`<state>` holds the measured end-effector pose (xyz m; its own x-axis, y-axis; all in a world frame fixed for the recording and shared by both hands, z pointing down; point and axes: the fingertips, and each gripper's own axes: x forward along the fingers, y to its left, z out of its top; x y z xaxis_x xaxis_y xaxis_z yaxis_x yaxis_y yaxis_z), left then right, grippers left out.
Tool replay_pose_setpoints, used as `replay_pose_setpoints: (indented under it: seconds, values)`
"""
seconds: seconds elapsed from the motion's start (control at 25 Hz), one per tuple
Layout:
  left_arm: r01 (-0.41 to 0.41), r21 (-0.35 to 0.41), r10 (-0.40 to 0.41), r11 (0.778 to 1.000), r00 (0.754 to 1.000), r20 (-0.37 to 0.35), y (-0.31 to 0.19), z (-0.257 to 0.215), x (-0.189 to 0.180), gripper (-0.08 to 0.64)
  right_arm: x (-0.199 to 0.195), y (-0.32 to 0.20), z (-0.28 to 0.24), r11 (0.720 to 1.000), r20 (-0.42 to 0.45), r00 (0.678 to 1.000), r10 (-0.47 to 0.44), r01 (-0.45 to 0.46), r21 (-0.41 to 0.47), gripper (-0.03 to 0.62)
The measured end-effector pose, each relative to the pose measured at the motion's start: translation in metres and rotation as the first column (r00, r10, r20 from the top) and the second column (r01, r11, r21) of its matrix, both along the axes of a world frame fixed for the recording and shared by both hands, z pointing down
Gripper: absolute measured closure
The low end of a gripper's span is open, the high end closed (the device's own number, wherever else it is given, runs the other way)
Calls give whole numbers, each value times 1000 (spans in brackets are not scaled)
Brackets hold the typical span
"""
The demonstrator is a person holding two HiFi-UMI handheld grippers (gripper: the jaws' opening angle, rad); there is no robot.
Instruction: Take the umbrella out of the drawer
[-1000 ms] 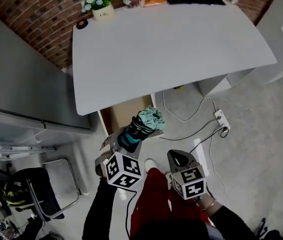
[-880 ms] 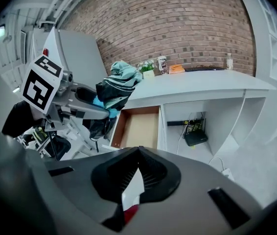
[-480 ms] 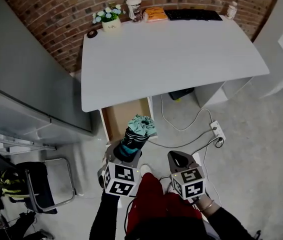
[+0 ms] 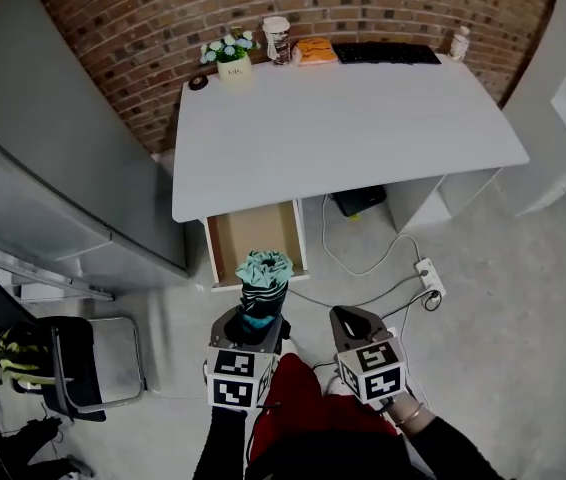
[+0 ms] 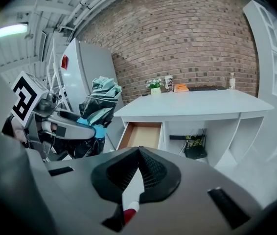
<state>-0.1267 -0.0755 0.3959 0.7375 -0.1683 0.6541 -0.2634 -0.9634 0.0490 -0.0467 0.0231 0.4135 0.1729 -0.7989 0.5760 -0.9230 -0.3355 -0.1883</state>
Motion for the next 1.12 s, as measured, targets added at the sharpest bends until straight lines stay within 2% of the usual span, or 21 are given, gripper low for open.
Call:
replay_pose_setpoints:
  seconds: [0.44, 0.88, 1.12]
  values:
    - [106, -53, -111, 993, 990, -86, 34, -24, -31, 322, -12, 31, -31, 998, -45, 999, -27, 30, 60, 594]
    - [193, -133, -214, 972, 963, -166, 71, -44, -57, 322, -25, 58, -61, 989, -59, 998, -35, 43, 139, 594]
    - [217, -143, -241, 966, 952, -186, 86, -53, -74, 322, -38, 68, -70, 984, -76, 996, -52, 64, 164, 594]
